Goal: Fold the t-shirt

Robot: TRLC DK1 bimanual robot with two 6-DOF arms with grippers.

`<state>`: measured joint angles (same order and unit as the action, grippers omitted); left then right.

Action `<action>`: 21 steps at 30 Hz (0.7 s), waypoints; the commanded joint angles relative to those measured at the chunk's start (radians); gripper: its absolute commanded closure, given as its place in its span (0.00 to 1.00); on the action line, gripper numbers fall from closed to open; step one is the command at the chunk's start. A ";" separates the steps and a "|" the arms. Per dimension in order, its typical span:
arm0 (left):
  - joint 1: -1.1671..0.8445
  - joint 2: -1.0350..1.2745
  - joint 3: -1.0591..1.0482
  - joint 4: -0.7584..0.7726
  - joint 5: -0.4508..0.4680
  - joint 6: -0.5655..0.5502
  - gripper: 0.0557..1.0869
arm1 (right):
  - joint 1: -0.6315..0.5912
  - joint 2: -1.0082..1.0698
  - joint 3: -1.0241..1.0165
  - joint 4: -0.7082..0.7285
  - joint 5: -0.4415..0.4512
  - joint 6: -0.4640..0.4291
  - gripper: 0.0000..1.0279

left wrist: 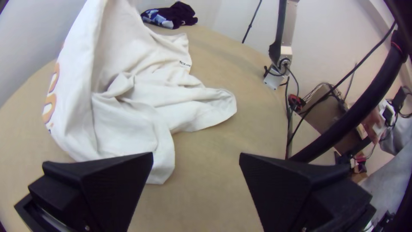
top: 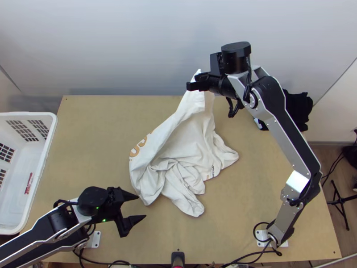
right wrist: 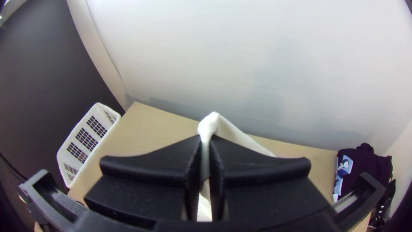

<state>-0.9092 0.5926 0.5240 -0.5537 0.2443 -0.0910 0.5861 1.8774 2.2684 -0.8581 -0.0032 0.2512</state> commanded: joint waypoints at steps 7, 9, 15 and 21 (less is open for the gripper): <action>-0.143 0.170 -0.121 0.275 -0.260 0.352 0.05 | 0.000 -0.001 -0.012 -0.006 0.020 0.002 0.96; -0.160 0.174 -0.131 0.284 -0.303 0.393 0.05 | -0.003 -0.001 -0.012 -0.009 0.022 0.002 0.96; -0.177 0.170 -0.199 0.359 -0.375 0.533 0.05 | -0.017 -0.001 -0.009 -0.010 0.022 0.005 0.96; -0.177 0.245 -0.211 0.460 -0.422 0.553 0.14 | -0.017 0.000 -0.004 -0.009 0.023 0.005 0.96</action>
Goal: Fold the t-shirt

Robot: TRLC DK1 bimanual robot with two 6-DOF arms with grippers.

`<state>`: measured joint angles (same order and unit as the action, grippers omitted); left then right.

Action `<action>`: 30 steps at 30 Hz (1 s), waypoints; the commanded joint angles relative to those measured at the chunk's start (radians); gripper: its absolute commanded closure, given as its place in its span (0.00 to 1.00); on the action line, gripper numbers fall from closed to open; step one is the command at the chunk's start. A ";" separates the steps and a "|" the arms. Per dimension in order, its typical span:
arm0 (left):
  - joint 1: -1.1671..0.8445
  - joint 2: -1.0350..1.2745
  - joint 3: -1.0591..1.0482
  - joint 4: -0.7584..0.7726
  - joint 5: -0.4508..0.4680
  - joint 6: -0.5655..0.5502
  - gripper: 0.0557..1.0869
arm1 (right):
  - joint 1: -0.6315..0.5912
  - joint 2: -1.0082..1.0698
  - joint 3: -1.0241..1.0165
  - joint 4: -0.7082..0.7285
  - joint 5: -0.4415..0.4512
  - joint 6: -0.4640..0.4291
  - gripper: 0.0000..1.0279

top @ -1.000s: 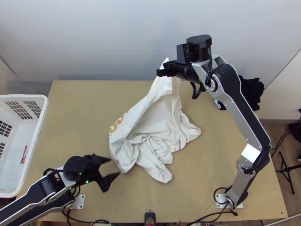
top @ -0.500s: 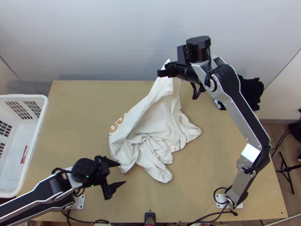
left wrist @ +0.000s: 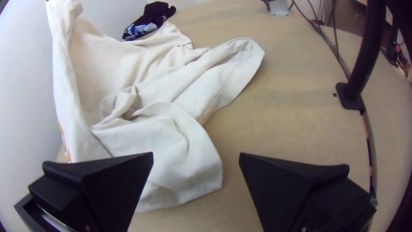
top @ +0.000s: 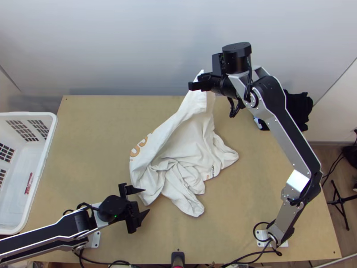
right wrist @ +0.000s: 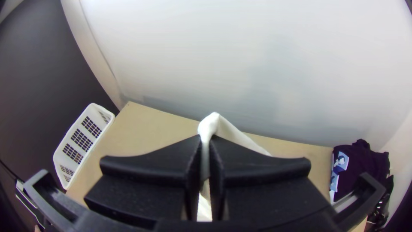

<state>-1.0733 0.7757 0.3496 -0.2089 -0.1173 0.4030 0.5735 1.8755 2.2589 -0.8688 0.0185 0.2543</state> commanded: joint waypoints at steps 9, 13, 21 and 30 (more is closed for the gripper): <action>0.001 0.163 0.029 0.235 -0.056 0.086 0.96 | -0.017 -0.003 0.016 0.001 0.006 0.002 0.96; 0.127 0.076 0.135 0.233 -0.058 0.102 0.96 | -0.043 -0.013 0.014 0.001 0.006 0.002 0.96; 0.529 -0.059 0.400 0.269 0.038 0.152 0.96 | -0.092 -0.042 0.010 0.001 0.005 0.003 0.96; 0.980 0.054 0.686 0.580 0.102 0.034 0.96 | -0.161 -0.049 0.027 0.001 0.003 0.003 0.96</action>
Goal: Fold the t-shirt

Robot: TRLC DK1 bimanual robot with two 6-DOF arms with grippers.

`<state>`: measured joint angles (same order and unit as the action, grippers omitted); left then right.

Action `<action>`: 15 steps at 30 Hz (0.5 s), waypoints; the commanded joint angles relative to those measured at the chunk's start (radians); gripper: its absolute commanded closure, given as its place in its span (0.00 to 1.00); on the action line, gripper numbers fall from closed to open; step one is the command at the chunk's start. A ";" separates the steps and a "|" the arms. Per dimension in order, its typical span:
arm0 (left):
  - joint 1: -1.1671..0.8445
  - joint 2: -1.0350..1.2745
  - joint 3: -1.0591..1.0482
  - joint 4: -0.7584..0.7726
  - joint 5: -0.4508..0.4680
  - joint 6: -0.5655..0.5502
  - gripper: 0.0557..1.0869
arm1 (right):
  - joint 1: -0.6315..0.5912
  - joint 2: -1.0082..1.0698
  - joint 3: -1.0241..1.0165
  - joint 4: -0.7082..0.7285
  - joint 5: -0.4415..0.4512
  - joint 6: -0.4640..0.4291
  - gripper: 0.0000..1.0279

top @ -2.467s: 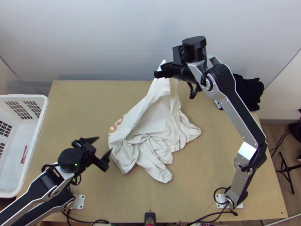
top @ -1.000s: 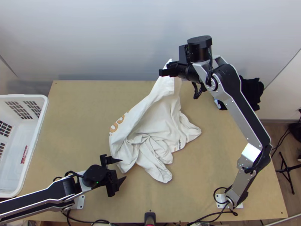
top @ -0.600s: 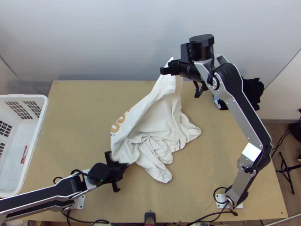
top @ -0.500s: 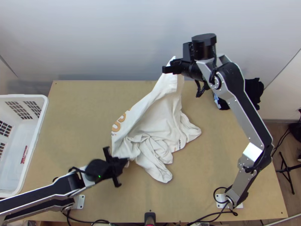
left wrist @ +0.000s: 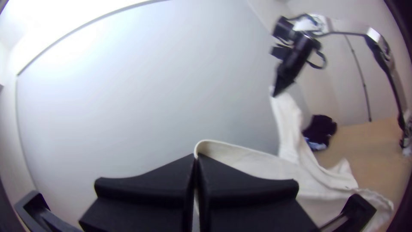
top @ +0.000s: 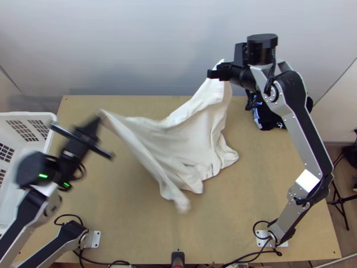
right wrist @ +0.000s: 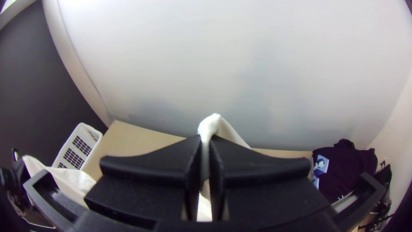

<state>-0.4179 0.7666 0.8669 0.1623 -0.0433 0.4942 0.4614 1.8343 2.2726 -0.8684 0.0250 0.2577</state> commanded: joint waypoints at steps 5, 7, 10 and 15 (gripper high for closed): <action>0.588 0.157 0.222 0.255 0.028 -0.233 0.96 | -0.116 -0.020 0.041 0.034 -0.002 0.048 0.96; 0.685 0.206 0.256 0.256 0.028 -0.329 0.96 | -0.150 -0.033 0.041 0.062 -0.004 0.078 0.97; 0.760 0.255 0.284 0.255 0.028 -0.424 0.93 | -0.185 -0.058 0.042 0.088 -0.005 0.118 0.96; 0.763 0.195 0.190 0.255 0.083 -0.413 0.52 | -0.199 -0.101 0.022 0.094 -0.016 0.130 0.97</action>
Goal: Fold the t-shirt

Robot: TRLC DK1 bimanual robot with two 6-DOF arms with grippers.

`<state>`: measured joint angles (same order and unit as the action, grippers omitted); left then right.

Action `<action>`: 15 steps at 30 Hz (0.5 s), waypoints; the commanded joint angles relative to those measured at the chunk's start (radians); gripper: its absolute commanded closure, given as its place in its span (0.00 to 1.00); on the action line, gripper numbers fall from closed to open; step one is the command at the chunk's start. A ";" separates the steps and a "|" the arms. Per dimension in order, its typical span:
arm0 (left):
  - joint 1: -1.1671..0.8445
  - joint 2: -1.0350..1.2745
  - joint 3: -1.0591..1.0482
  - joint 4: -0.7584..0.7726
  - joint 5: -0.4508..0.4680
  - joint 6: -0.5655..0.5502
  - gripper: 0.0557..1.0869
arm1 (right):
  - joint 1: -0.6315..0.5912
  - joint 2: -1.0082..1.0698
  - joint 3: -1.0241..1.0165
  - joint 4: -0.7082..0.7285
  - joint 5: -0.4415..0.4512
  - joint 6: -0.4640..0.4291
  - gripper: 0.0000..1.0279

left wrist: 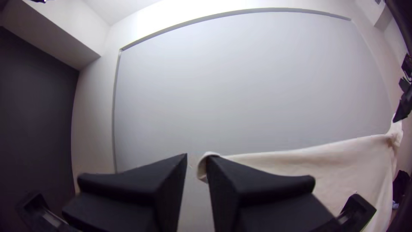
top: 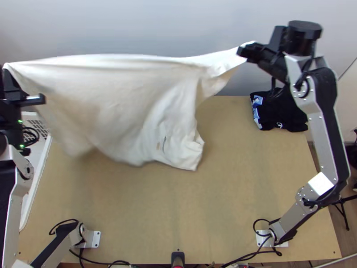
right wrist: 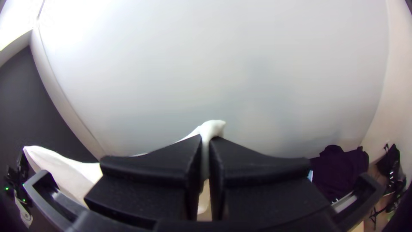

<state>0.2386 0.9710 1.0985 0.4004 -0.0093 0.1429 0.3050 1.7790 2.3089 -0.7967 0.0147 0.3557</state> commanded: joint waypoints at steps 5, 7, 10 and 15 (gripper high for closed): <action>-0.045 -0.222 -0.256 0.017 0.157 0.093 0.37 | -0.044 -0.099 -0.120 0.021 -0.045 0.029 0.96; -0.137 -0.315 -0.341 0.017 0.158 0.170 0.37 | -0.040 -0.118 -0.163 0.021 -0.061 0.029 0.96; -0.255 -0.448 -0.454 0.017 0.158 0.293 0.39 | -0.017 -0.144 -0.200 0.021 -0.075 0.028 0.96; -0.358 -0.609 -0.563 -0.074 0.161 0.411 0.39 | 0.019 -0.178 -0.221 0.011 -0.090 0.029 0.96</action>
<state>0.0307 0.5789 0.7090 0.4046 0.1314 0.3958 0.2905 1.6512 2.1445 -0.7795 -0.0490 0.3824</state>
